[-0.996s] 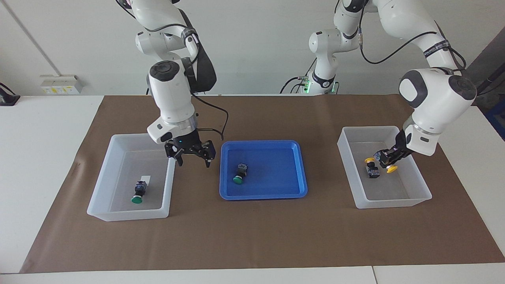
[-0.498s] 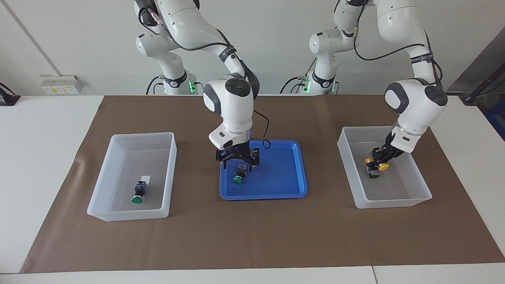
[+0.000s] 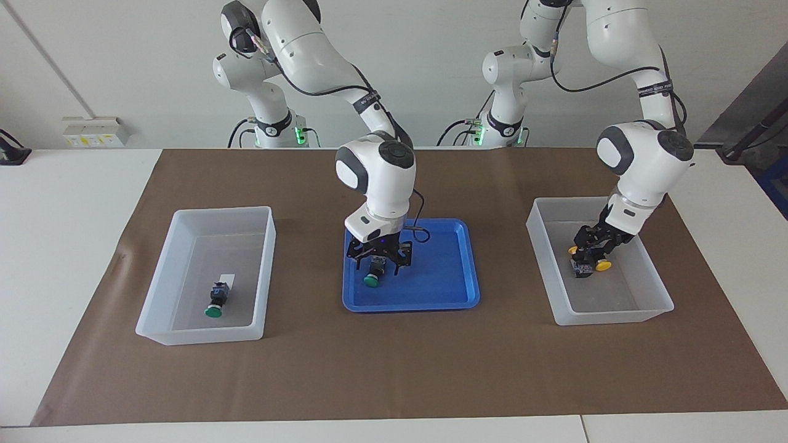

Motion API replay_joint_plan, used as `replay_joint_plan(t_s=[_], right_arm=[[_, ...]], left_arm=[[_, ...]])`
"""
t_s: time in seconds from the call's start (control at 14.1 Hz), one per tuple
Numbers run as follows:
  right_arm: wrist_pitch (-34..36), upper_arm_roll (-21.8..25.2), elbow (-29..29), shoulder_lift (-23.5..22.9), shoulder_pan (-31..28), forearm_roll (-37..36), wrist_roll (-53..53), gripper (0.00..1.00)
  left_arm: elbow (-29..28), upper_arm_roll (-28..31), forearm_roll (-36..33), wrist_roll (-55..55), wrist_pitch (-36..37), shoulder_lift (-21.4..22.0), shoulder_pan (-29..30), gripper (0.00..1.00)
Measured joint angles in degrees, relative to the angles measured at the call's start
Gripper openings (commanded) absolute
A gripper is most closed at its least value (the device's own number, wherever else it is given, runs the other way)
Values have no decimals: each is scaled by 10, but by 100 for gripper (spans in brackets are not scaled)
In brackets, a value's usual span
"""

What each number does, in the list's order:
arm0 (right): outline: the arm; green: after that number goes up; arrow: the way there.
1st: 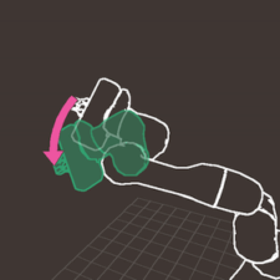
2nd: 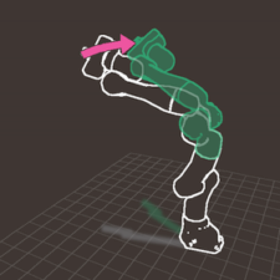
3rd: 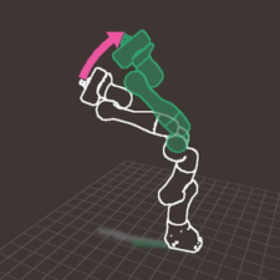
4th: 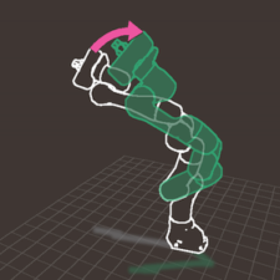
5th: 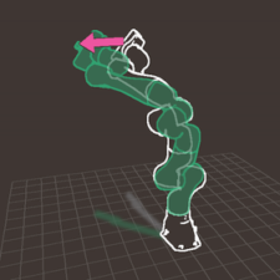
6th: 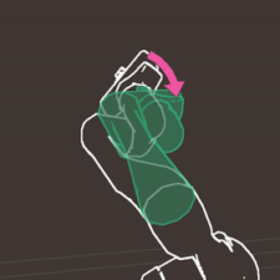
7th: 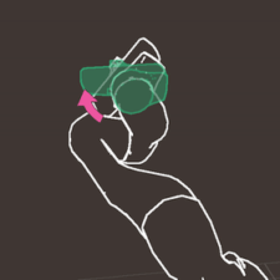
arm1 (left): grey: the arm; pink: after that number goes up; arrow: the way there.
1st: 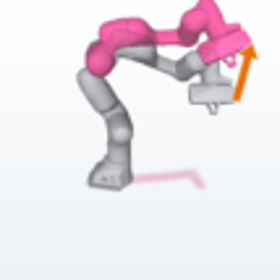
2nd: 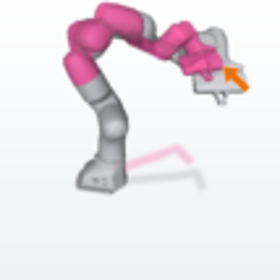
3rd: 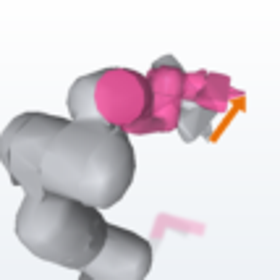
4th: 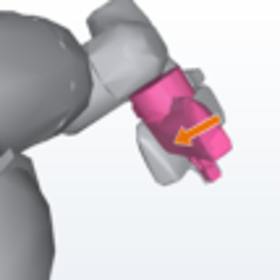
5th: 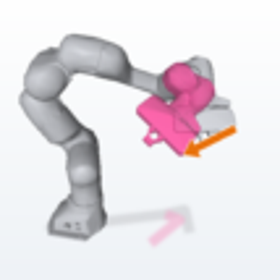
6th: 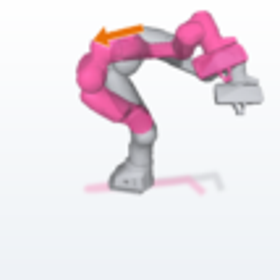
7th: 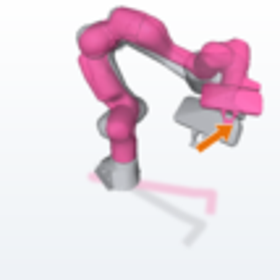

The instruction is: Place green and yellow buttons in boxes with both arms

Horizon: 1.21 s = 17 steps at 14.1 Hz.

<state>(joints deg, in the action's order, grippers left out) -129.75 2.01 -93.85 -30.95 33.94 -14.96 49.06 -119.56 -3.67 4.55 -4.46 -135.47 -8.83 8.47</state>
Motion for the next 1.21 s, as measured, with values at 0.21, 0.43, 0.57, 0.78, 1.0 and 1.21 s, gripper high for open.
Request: replay_joint_plan(t_s=[0.21,0.43,0.57,0.78,1.0,1.21], right_arm=[[-13,0,-18,-3,4,0,0,1],[-14,-1,-21,-3,8,0,0,0],[-14,-1,-20,-1,8,0,0,0],[-14,1,-18,18,3,0,0,0],[-3,2,-16,64,-37,1,-34,0],[25,3,-17,100,-97,8,-118,0]], left_arm=[[49,-4,0,-2,49,10,-5,100],[118,-6,0,-2,134,19,-26,100],[143,-7,-2,-3,170,34,-38,100],[155,-8,-11,-5,238,79,-54,100],[199,-10,-19,-5,350,112,-66,100],[262,-12,-21,-5,439,117,-67,100]])
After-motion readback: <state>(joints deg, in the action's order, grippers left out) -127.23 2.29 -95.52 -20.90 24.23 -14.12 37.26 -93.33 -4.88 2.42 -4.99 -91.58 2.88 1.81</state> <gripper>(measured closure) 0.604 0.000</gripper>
